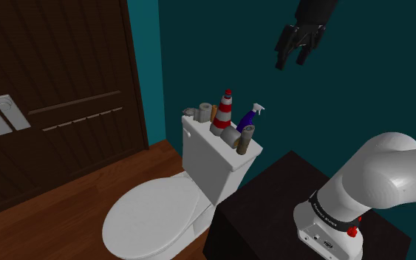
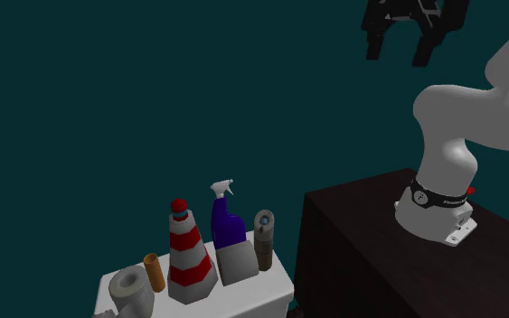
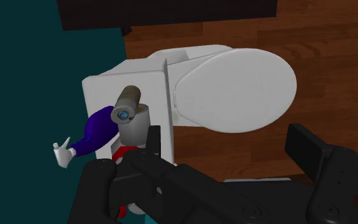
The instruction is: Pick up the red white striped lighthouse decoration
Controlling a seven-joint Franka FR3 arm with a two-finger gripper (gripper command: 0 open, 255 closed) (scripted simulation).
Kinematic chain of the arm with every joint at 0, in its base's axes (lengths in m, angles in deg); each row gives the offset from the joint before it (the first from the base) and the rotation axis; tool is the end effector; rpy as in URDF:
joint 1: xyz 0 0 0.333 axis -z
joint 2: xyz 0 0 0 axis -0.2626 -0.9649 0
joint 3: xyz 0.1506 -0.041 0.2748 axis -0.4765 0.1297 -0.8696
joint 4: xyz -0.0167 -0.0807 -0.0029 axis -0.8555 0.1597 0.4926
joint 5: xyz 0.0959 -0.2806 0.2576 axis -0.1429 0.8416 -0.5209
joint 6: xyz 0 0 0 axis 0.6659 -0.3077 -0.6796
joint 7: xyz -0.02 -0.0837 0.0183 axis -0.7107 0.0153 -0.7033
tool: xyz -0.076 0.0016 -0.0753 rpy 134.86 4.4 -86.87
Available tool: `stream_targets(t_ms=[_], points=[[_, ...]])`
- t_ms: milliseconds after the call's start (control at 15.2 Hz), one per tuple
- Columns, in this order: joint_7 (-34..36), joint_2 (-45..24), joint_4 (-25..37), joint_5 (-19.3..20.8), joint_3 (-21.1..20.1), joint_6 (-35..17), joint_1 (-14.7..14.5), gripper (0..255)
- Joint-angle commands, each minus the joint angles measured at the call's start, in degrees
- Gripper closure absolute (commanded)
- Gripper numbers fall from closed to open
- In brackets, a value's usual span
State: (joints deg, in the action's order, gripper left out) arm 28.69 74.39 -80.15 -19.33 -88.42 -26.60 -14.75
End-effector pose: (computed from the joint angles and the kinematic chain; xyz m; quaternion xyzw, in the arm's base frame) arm 0.3045 0.0189 0.6177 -0.9993 0.0354 -0.0134 0.0014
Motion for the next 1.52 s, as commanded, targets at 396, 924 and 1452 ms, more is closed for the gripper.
stream_targets(t_ms=[396,924,1452], points=[[-2.7,-8.2,-1.9,0.8,3.0,-10.5,1.3,0],[-6.6,-22.3,-0.1,0.4,6.9,-23.0,2.4,0],[-11.3,-38.5,6.7,-2.7,10.1,-32.4,3.3,0]])
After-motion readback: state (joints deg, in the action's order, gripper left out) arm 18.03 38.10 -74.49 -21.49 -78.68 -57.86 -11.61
